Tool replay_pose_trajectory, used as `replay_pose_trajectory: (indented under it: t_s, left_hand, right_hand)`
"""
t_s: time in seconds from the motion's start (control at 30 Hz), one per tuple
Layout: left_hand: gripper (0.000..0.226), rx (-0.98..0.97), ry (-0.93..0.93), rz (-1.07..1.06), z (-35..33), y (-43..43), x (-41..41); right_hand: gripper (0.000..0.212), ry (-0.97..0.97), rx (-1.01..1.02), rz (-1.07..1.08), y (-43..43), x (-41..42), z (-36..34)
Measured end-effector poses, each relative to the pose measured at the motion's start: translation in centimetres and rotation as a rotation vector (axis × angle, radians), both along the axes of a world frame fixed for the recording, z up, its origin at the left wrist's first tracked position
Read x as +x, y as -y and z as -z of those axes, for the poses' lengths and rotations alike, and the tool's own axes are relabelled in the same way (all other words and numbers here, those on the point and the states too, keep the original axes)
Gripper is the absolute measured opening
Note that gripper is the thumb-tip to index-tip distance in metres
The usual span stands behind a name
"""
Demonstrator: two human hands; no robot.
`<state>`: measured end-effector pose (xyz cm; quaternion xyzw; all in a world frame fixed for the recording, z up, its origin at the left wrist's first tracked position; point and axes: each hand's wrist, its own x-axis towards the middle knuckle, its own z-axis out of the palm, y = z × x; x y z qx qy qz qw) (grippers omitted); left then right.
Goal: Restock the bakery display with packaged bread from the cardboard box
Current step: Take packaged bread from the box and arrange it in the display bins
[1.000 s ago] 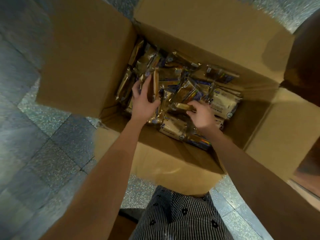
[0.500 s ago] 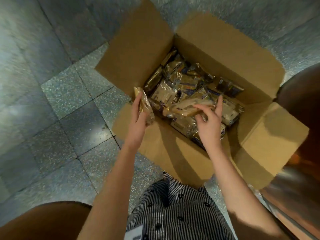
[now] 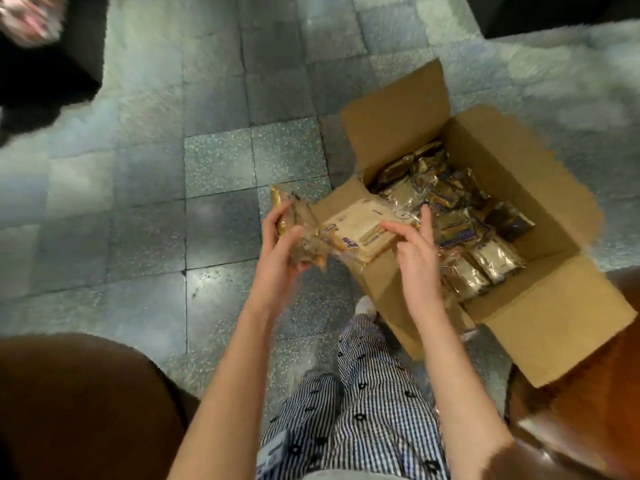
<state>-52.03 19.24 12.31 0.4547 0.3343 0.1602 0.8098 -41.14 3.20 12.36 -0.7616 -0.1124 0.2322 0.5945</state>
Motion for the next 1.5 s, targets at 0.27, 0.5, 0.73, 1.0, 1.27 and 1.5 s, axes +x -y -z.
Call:
replay_pose_trajectory:
  t_s: [0.27,0.5,0.73,1.0,1.27,1.5]
  left_hand:
    - [0.060,-0.020,-0.008,-0.365,-3.9,-1.4,-19.2]
    - [0.049,0.103,-0.089,-0.765,-5.3,0.1,-34.2]
    - [0.059,0.204,-0.195,-1.123,-4.7,5.6,-46.1]
    - [0.049,0.204,-0.464,-1.530,-4.9,13.8,-57.2]
    - [0.029,0.090,-0.525,-2.071,-5.6,21.9,-67.1]
    - [0.032,0.030,-0.681,-2.322,-4.7,27.0,-75.3]
  right_hand:
    - [0.025,0.051,0.052,-0.221,-6.9,-13.4,-5.9]
    - [0.037,0.010,0.146,-0.513,-12.3,-25.5,-7.4]
    - [0.041,-0.012,0.139,-0.890,-14.2,-37.1,-8.3]
    - [0.023,-0.029,0.212,-1.146,-13.8,-50.4,-8.8]
    - [0.031,-0.101,0.156,-1.508,-10.6,-65.2,-9.2]
    - [0.025,-0.182,0.073,-1.722,-7.3,-76.8,-7.4]
